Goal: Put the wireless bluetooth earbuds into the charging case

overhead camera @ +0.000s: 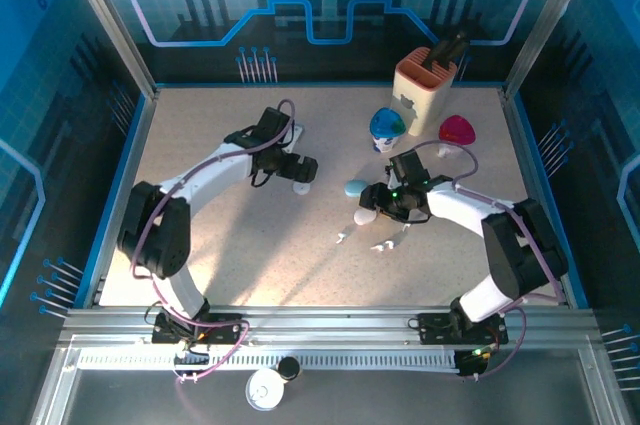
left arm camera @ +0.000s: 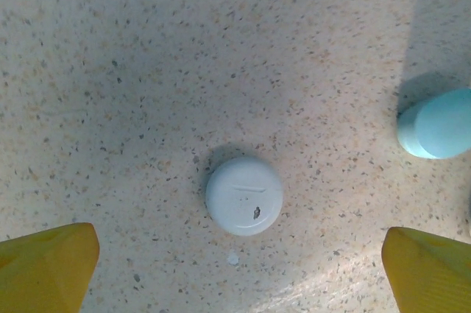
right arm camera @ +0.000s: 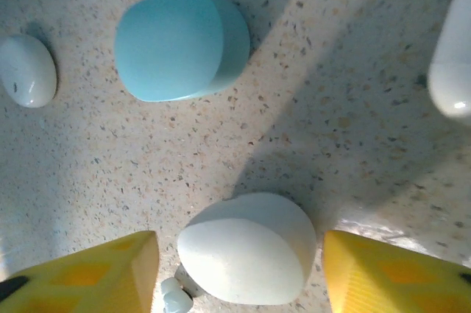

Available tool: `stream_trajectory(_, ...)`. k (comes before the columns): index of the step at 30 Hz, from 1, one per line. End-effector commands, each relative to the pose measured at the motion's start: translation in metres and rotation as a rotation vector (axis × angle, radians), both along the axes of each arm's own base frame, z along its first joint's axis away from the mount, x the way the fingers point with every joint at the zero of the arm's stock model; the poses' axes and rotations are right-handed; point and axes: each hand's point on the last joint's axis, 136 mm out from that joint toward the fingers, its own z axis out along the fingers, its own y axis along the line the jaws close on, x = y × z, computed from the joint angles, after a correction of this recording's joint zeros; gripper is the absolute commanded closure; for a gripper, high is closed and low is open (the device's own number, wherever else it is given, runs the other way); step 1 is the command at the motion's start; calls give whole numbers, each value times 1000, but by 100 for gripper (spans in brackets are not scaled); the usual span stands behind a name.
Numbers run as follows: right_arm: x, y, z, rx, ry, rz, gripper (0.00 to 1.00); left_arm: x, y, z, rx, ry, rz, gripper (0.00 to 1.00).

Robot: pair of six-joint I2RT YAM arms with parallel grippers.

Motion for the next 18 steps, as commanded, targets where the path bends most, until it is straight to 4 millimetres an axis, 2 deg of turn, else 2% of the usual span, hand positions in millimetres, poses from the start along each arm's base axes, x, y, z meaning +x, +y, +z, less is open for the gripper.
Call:
stream_trajectory(1, 5, -13, 24, -59, -68, -14, 36, -14, 6, -17, 51, 162, 128, 1)
stream_trajectory(8, 12, -10, 55, -58, -138, 13, 33, -14, 4, -44, 108, 363, 304, 2)
stream_trajectory(13, 13, -3, 58, -35, -143, 30, 33, -8, -11, -63, 43, 409, 362, 7)
stream_trajectory(18, 12, -1, 54, -28, -133, 32, 33, -2, -15, -74, 35, 414, 386, 11)
